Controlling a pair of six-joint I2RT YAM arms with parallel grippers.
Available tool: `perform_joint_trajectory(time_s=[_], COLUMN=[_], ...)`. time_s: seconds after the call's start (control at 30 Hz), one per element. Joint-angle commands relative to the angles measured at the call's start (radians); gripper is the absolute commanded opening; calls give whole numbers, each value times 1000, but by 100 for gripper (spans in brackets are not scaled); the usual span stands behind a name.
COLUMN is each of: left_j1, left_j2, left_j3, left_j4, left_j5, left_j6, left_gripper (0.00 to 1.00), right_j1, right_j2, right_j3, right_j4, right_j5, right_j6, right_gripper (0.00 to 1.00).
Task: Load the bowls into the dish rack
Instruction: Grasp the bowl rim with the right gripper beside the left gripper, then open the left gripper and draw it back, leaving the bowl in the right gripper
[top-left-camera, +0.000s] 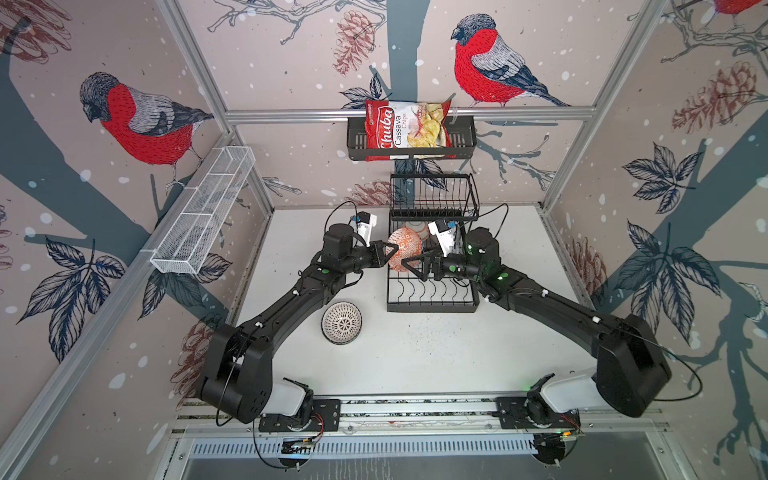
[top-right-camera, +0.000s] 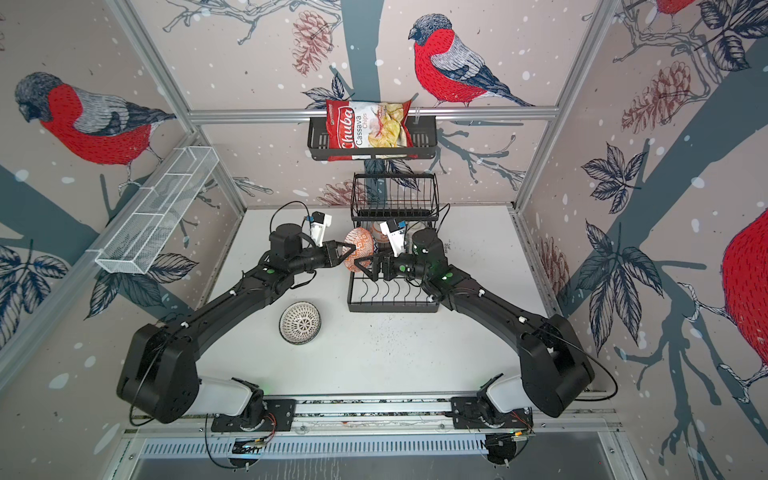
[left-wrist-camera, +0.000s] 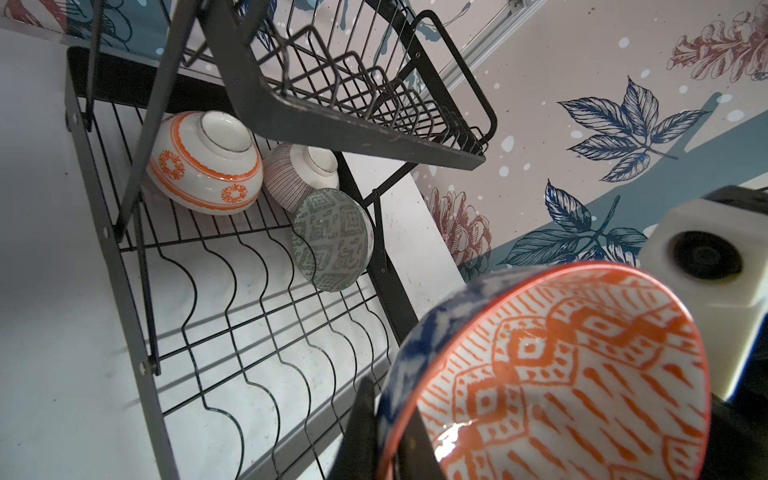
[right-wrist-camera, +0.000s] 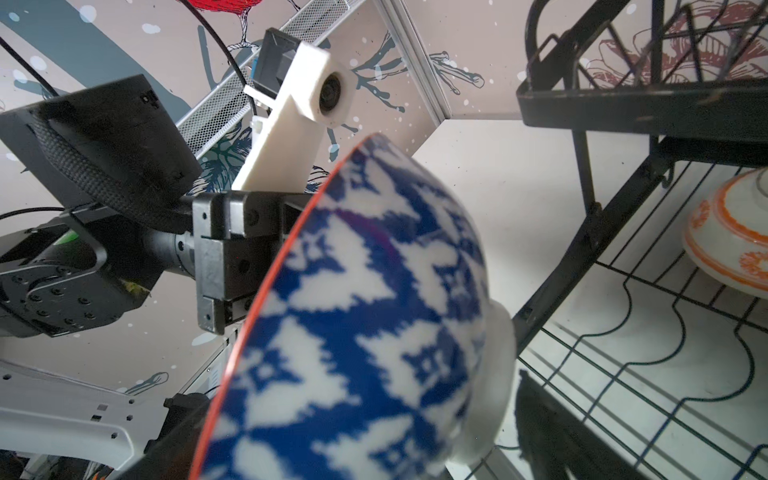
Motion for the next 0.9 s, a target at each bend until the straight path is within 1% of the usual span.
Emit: perform_joint_trajectory(time_s=[0.0, 0.17, 0.53, 0.57, 0.67, 0.73, 0.87], left_j1=[-3, -3, -3, -4, -3, -3, -3], left_j2=[5, 15, 30, 31, 33, 34, 37], left_j3=[5, -1, -7, -7, -7, -7, -7], left_j4=[81, 82, 77, 72, 63, 55, 44], left_j5=[22, 19, 5, 4, -2, -10, -20], left_j6=[-10, -9, -3, -3, 4, 8, 14], left_gripper=[0, 0, 0, 2, 8, 16, 25], right_j1=[2, 2, 1, 1, 1, 1, 2], right_j2=[8, 12, 28, 30, 34, 37, 38], right_j3=[16, 18, 27, 27, 27, 27, 25], right_j4=[58, 77, 79, 80, 82, 84, 80], right_j5=[-39, -46, -44, -45, -42, -38, -10], right_j6=[15, 26, 36, 35, 38, 39, 42], right_gripper=[95, 87, 54, 51, 49, 47, 45])
